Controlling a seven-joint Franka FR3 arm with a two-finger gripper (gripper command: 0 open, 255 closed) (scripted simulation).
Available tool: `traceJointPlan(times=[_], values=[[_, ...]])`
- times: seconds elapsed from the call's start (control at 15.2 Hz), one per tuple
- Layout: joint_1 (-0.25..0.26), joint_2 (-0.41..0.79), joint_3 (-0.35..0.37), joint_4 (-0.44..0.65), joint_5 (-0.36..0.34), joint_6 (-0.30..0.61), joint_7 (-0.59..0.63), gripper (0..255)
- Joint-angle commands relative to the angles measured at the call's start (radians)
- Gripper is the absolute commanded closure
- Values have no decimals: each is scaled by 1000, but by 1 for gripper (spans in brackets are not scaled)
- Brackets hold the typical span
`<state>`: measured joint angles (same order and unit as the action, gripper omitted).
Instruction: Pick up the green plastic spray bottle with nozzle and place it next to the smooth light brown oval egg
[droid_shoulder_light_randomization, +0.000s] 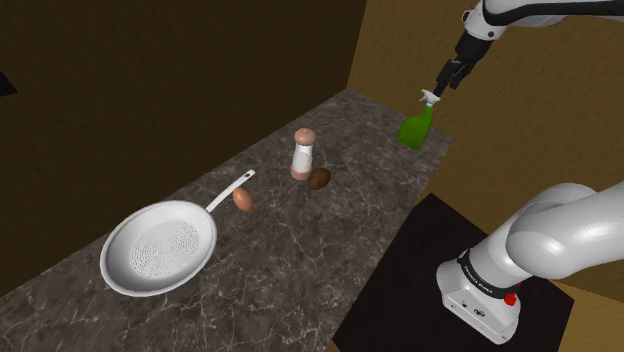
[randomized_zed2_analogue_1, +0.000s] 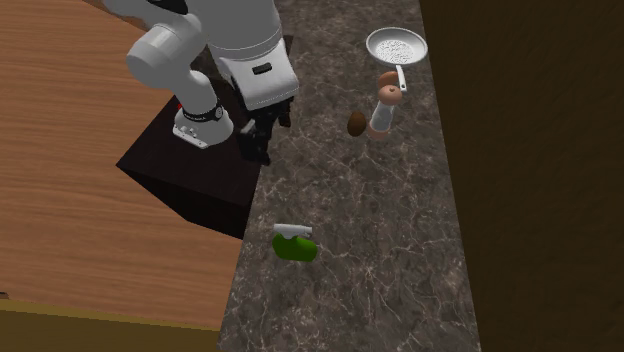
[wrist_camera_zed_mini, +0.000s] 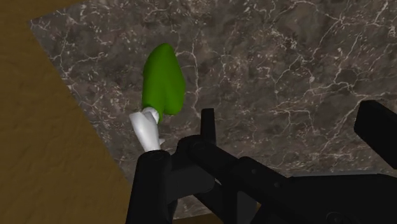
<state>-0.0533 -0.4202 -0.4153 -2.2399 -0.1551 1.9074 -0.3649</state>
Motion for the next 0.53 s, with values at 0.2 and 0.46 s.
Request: traceJointPlan(times=[0.2,0.46], values=[[7,167,-119,88,72,70,-159,0],[5,333,-203,190,183,100,-306,0]])
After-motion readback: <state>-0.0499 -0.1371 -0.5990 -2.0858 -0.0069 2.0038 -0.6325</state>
